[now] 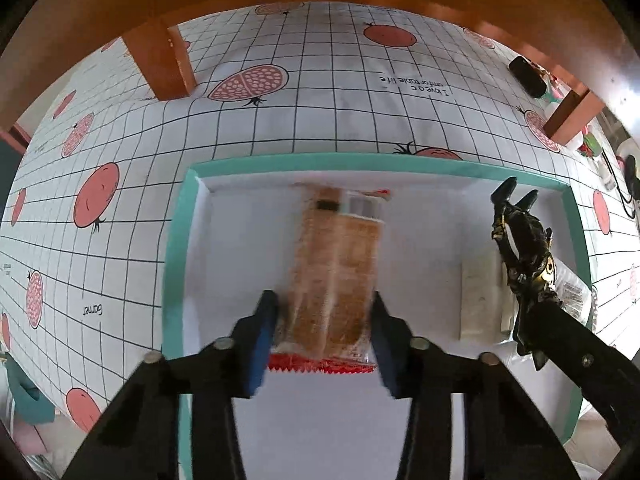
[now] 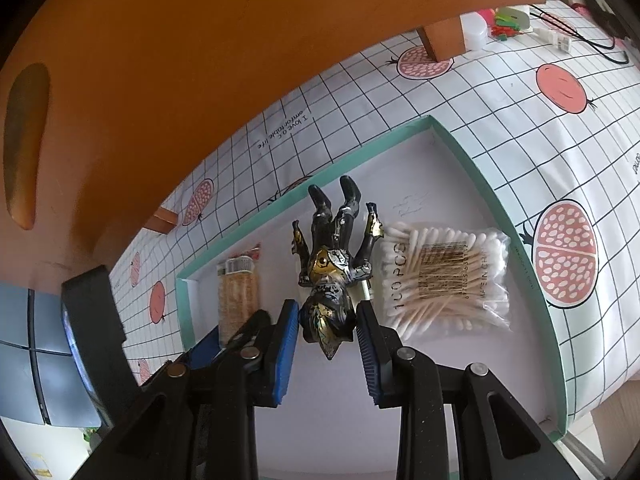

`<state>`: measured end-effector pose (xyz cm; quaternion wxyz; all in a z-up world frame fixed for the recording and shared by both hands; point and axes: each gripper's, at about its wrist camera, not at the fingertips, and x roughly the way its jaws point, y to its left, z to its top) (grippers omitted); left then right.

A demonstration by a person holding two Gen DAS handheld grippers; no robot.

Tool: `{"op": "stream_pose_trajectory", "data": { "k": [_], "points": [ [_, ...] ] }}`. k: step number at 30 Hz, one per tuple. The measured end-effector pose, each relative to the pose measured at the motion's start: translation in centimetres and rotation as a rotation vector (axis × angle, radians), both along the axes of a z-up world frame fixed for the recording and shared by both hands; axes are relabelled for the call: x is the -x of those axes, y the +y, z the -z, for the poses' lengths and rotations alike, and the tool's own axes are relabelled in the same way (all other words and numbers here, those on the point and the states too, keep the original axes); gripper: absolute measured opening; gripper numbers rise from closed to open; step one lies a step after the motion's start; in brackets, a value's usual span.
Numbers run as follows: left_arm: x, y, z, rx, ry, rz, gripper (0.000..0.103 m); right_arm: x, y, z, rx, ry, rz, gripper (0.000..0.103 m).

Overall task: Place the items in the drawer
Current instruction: 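Lift the bread packet and figurine and carry both into the open drawer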

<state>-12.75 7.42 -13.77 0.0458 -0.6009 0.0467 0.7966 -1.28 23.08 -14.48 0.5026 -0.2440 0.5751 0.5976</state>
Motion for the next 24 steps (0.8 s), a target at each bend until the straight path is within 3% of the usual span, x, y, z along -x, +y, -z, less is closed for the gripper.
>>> {"op": "stream_pose_trajectory", "data": {
  "k": [4, 12, 17, 24],
  "points": [
    [0.2, -0.7, -0.1, -0.013, -0.010, 0.016, 0.040, 0.1, -0.1, -0.1, 0.003, -0.004, -0.006, 0.032],
    [-4.3, -3.8, -0.5, -0.070, -0.028, -0.012, 0.039, 0.4, -1.2, -2.0, -0.050, 0.016, -0.032, 0.032],
    [-6.6, -5.7, -2.1, -0.107, -0.019, -0.038, 0.039, 0.9, -2.2, -3.5, -0.077, 0.008, -0.042, 0.032],
    [-6.9, -7.5, -4.8, -0.173, 0.019, -0.081, 0.039, 1.4, -3.7, -6.7, -0.137, -0.036, -0.066, 0.031]
  ]
}}
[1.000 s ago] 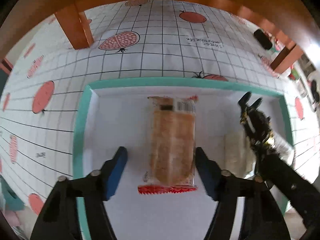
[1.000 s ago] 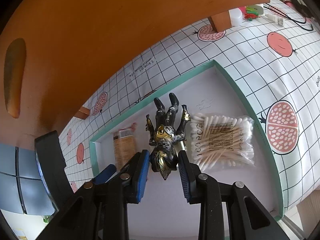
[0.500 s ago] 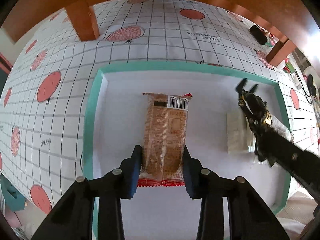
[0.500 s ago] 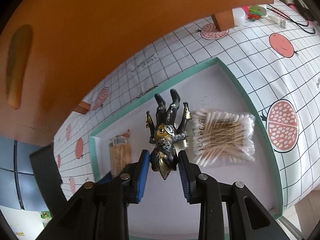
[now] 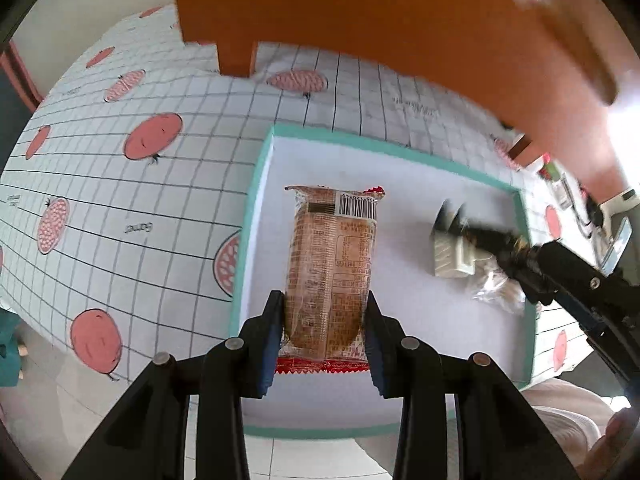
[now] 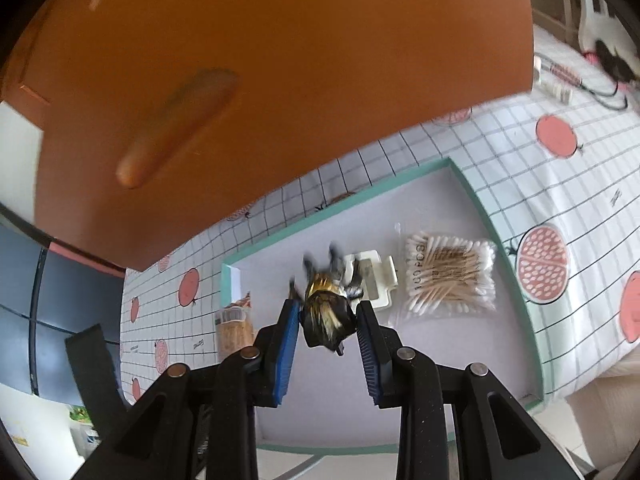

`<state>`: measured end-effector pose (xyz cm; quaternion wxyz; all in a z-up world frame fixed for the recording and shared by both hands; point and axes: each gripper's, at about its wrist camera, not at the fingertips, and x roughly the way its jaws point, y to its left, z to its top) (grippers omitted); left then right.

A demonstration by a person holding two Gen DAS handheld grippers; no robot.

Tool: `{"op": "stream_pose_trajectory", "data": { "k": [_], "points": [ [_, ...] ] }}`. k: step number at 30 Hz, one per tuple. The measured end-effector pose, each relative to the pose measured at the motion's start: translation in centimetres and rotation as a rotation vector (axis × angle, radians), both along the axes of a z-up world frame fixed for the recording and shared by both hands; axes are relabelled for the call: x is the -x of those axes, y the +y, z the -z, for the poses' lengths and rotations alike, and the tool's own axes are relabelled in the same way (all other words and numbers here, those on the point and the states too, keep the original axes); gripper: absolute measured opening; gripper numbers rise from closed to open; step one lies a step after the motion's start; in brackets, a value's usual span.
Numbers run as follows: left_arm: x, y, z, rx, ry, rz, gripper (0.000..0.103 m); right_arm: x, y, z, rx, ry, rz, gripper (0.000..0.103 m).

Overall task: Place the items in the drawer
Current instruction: 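Lift the bread packet and figurine and carry both into the open drawer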

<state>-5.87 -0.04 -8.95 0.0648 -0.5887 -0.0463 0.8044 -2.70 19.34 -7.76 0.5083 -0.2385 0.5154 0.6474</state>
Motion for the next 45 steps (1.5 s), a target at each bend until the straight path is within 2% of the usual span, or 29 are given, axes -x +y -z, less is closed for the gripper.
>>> {"op": "stream_pose_trajectory", "data": {
  "k": [7, 12, 26, 32, 33, 36, 39, 45],
  "points": [
    [0.9, 0.4, -3.6, -0.038, 0.082, -0.012, 0.039, -1.2, -1.6, -3.0, -0.040, -0.002, 0.008, 0.031],
    [1.3, 0.7, -6.6, -0.050, 0.158, 0.000, 0.039, -0.9, -2.4, -6.5, -0.119, 0.010, -0.017, 0.031],
    [0.2, 0.1, -17.4, -0.120, 0.380, 0.035, 0.039, -0.7, -3.2, -20.7, -0.426, -0.004, -0.093, 0.031],
    [2.4, 0.8, -21.7, -0.115, 0.455, 0.062, 0.039, -0.1, -1.2, -25.8, -0.528, -0.047, -0.088, 0.031],
    [3.0, 0.9, -22.2, -0.108, 0.464, 0.067, 0.039, 0.2, -0.7, -26.5, -0.551, -0.076, -0.123, 0.031],
    [4.9, 1.2, -23.3, -0.084, 0.474, 0.081, 0.039, 1.2, 1.0, -27.6, -0.571, -0.125, -0.134, 0.031],
    [6.9, 1.7, -24.1, -0.039, 0.477, 0.096, 0.039, 2.0, 2.9, -27.4, -0.556, -0.155, -0.149, 0.031],
    [10.6, 3.2, -23.9, 0.038, 0.464, 0.144, 0.039, 3.1, 6.4, -24.3, -0.506, -0.179, -0.173, 0.031]
  ]
}}
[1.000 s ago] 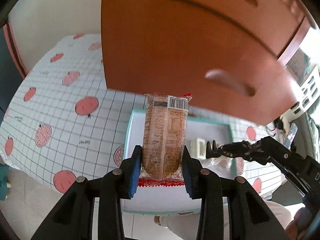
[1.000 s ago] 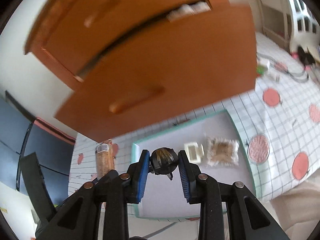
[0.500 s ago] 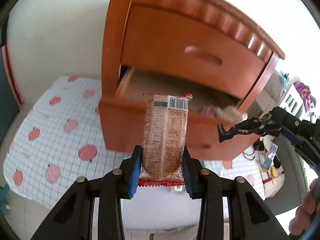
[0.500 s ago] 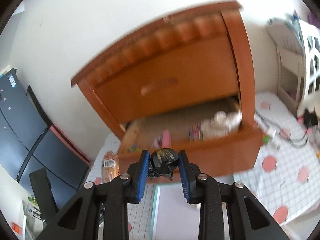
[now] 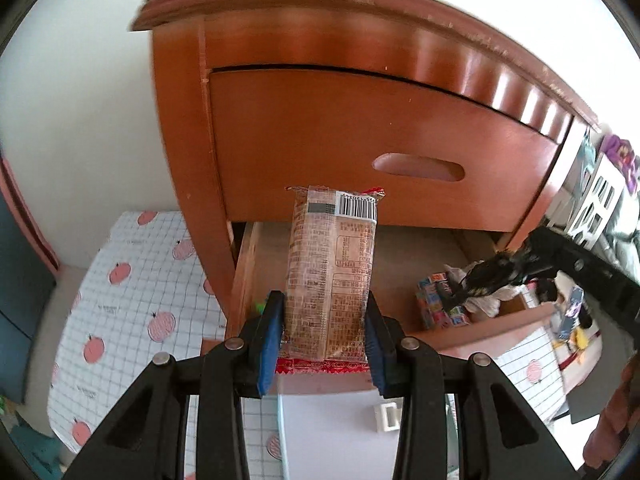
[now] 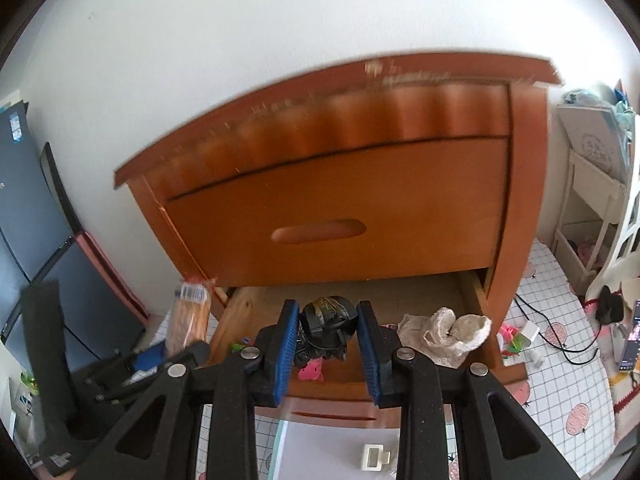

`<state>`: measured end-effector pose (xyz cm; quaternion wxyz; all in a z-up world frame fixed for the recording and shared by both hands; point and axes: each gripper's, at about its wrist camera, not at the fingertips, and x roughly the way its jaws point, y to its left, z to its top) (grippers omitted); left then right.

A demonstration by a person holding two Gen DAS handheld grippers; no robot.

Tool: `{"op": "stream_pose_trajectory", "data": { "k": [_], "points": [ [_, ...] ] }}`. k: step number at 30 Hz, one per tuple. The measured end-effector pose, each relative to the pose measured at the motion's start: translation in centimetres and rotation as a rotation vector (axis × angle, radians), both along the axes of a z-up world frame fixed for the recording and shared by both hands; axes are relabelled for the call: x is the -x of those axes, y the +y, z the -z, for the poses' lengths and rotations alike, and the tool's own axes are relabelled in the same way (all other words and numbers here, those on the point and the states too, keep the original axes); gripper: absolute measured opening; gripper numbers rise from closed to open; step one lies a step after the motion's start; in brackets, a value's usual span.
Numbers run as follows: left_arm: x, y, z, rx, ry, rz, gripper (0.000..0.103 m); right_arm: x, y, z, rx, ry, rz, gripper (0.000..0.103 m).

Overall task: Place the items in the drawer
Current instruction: 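Lift the bread packet and figurine and carry both into the open drawer, then open the left tool to drop the bread packet while the right tool releases the figurine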

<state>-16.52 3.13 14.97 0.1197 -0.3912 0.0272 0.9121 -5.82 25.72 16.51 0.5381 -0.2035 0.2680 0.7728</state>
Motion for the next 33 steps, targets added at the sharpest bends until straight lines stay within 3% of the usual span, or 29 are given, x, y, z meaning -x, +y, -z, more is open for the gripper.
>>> {"op": "stream_pose_trajectory", "data": {
  "k": [17, 29, 31, 33],
  "points": [
    [7.2, 4.6, 6.6, 0.124, -0.155, 0.027, 0.039, 1.9, 6.4, 5.8, 0.060, -0.059, -0.032, 0.031],
    [8.6, 4.5, 8.9, 0.126, -0.229, 0.003, 0.039, 1.9, 7.2, 8.4, 0.127, -0.085, -0.069, 0.031],
    [8.5, 4.4, 9.0, 0.121, -0.237, -0.004, 0.041, 1.9, 7.1, 8.6, 0.136, -0.094, -0.074, 0.032],
    [8.4, 4.3, 8.9, 0.112, -0.239, -0.006, 0.052, 1.8, 7.0, 8.7, 0.138, -0.105, -0.074, 0.032]
  ]
}}
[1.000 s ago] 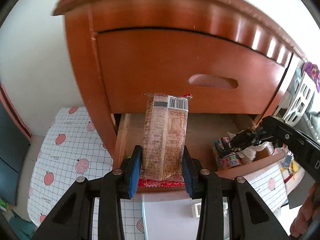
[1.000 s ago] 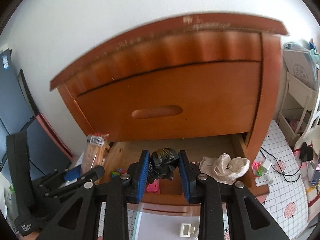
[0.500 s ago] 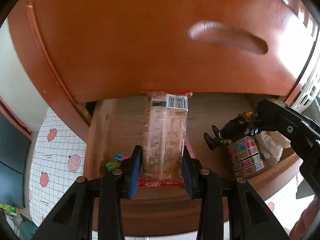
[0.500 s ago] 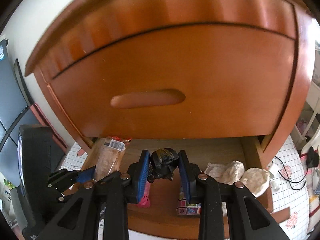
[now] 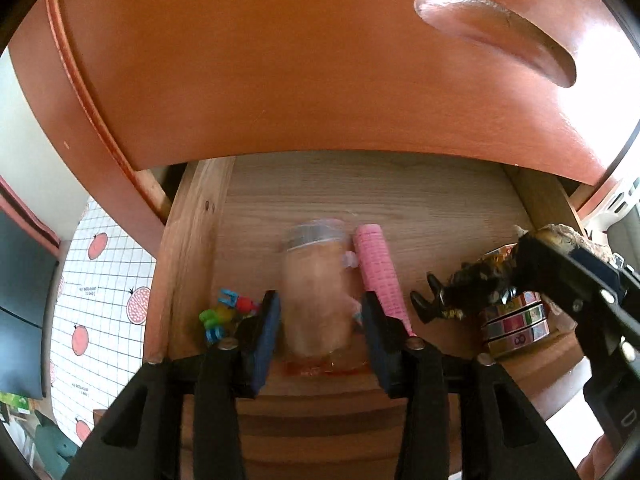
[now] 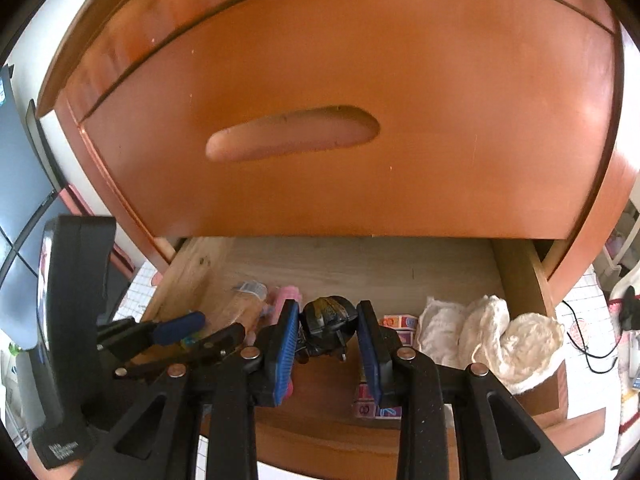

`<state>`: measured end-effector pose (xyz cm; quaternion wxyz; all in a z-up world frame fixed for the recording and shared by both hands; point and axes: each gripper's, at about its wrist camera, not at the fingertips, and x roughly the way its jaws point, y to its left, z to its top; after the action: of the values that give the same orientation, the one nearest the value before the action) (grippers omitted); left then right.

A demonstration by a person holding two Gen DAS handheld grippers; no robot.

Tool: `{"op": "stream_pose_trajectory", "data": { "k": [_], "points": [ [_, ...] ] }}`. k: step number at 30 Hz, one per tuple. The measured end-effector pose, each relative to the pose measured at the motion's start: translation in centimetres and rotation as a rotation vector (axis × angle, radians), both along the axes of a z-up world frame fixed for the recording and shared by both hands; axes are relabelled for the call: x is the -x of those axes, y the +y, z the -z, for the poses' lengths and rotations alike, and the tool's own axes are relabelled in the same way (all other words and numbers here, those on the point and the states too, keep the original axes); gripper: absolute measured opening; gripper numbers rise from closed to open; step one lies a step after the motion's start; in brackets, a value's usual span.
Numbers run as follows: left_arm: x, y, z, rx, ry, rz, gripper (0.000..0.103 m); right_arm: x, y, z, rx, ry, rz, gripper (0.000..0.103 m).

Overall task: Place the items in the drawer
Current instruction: 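Open the left tool to drop the bread packet while the right tool releases the figurine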

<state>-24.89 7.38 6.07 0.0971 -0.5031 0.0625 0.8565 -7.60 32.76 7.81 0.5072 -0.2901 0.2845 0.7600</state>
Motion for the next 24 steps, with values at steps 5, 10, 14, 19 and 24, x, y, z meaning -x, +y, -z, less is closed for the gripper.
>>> {"op": "stream_pose_trajectory", "data": {
  "k": [5, 10, 14, 19, 24],
  "points": [
    [-1.3, 0.0, -0.4, -0.010, 0.019, -0.007, 0.061, -0.5, -0.3, -0.3, 0.008, 0.008, 0.000, 0.036],
    [-2.3, -0.4, -1.1, -0.028, 0.032, -0.025, 0.061, -0.9, -1.4, -1.6, -0.007, 0.005, 0.005, 0.045],
    [-3.3, -0.9, -2.0, -0.046, 0.053, -0.048, 0.061, -1.7, -2.1, -2.5, -0.014, 0.006, 0.027, 0.045],
    [-4.6, -1.9, -3.3, -0.076, 0.092, -0.078, 0.062, -2.0, -2.8, -2.7, -0.014, -0.002, 0.049, 0.048],
    [-5.8, -3.1, -4.4, -0.095, 0.139, -0.108, 0.085, -2.4, -3.8, -2.9, -0.020, -0.003, 0.062, 0.067]
  ]
}}
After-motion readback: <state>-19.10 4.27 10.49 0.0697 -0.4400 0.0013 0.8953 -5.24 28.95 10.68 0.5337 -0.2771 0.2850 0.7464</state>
